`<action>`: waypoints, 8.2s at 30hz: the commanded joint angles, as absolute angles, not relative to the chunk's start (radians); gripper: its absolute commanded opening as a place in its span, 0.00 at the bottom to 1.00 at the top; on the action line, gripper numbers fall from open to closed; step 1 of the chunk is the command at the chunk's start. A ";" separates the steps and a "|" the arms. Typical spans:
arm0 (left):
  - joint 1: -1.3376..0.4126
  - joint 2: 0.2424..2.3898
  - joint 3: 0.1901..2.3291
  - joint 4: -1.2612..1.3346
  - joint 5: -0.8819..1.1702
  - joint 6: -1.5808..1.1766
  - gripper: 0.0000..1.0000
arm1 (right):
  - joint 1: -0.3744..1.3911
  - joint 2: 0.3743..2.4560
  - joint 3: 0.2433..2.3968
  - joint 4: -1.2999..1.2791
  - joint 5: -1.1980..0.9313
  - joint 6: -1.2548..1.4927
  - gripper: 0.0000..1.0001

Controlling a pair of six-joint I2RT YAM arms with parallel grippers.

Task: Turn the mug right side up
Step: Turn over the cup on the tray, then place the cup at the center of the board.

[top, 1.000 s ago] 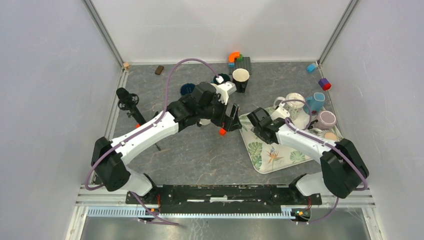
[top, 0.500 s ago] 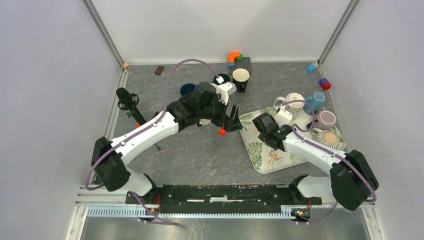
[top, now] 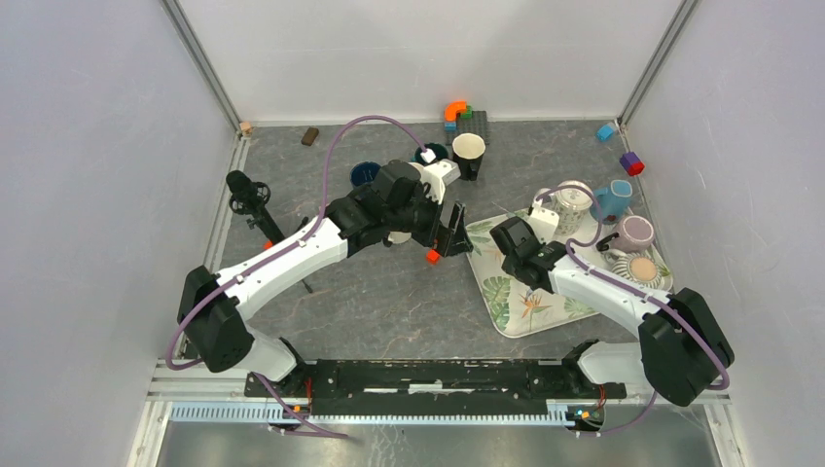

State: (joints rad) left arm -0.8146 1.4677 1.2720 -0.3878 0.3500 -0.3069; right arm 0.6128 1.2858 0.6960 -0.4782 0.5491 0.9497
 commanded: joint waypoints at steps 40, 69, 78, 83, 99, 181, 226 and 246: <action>-0.575 1.423 1.051 0.232 0.634 -1.001 0.99 | 0.478 1.144 0.907 0.259 -0.179 0.921 0.00; -0.527 1.475 0.956 0.740 0.715 -1.446 0.48 | 0.462 1.254 0.793 0.785 -0.419 1.314 0.00; -0.527 1.489 0.959 0.811 0.723 -1.499 0.42 | 0.461 1.259 0.756 0.861 -0.450 1.374 0.00; -0.527 1.493 0.962 0.830 0.735 -1.511 0.33 | 0.461 1.255 0.740 0.862 -0.458 1.375 0.00; -0.526 1.481 1.013 0.733 0.763 -1.414 0.02 | 0.461 1.200 0.707 0.642 -0.444 1.164 0.00; -0.517 1.352 0.908 -0.406 -0.410 -0.650 0.02 | 0.463 0.986 0.771 -0.102 -0.182 0.501 0.98; -0.517 1.180 0.897 -0.498 -0.318 -0.552 0.96 | 0.482 1.053 0.818 -0.133 -0.145 0.505 0.98; -0.517 1.073 1.002 -0.571 -0.171 -0.467 1.00 | 0.486 1.048 0.875 -0.286 0.056 0.489 0.98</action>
State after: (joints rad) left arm -0.5228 1.1149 0.9192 -0.5598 -0.2470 -0.5449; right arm 0.4824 1.0615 0.8120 -0.2424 -0.0566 0.5064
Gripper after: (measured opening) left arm 0.993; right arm 0.982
